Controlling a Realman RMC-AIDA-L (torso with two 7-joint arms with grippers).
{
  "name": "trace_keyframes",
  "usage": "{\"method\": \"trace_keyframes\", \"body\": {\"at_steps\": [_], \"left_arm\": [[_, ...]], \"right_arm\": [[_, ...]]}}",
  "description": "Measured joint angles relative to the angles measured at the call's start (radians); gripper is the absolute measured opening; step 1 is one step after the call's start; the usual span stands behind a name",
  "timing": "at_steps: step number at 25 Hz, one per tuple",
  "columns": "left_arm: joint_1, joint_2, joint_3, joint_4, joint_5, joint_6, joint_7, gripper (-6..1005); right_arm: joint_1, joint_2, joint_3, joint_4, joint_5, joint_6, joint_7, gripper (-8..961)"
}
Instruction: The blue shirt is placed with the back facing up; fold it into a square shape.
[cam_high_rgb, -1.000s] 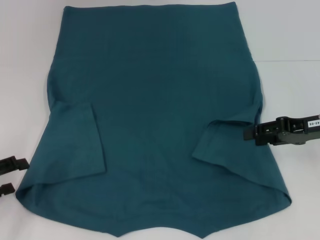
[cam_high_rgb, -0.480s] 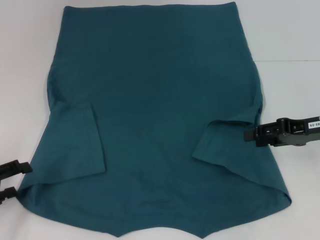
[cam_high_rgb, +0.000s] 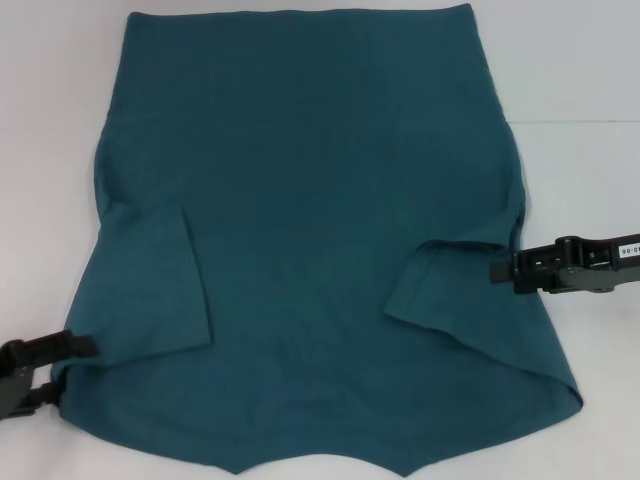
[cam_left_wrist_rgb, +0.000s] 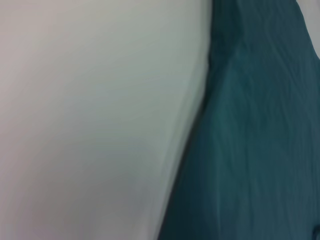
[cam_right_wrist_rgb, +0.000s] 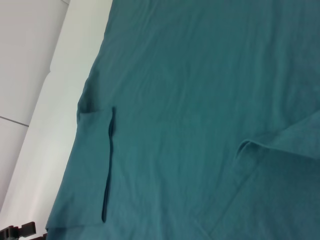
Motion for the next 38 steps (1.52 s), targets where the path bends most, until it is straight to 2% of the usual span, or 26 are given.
{"method": "trace_keyframes", "body": {"at_steps": [13,24,29,32,37,38], "left_arm": [[-0.052,-0.004,0.025,-0.04,-0.008,-0.003,-0.004,894],[-0.059,0.002,0.027,-0.034,-0.001,-0.003,-0.006,891],[-0.06,0.003,0.038,-0.033,0.001,-0.007,-0.007,705],[-0.061,0.004,0.038,-0.033,0.001,-0.008,-0.007,462],[-0.062,0.006,0.039,-0.033,0.001,-0.012,-0.006,222],[-0.063,0.006,0.039,-0.033,0.001,-0.012,-0.006,205]], "right_arm": [[-0.009,-0.003,0.002,0.001,0.003,0.0,-0.007,596],[-0.017,-0.008,0.027,0.0,0.003,-0.009,-0.02,595],[-0.019,-0.012,0.029,0.0,0.003,-0.015,-0.021,596],[-0.019,-0.015,0.029,0.0,0.002,-0.02,-0.022,596],[-0.024,-0.019,0.024,0.0,-0.003,-0.027,-0.023,595],[-0.025,-0.02,0.023,0.0,-0.003,-0.029,-0.023,596]]}}
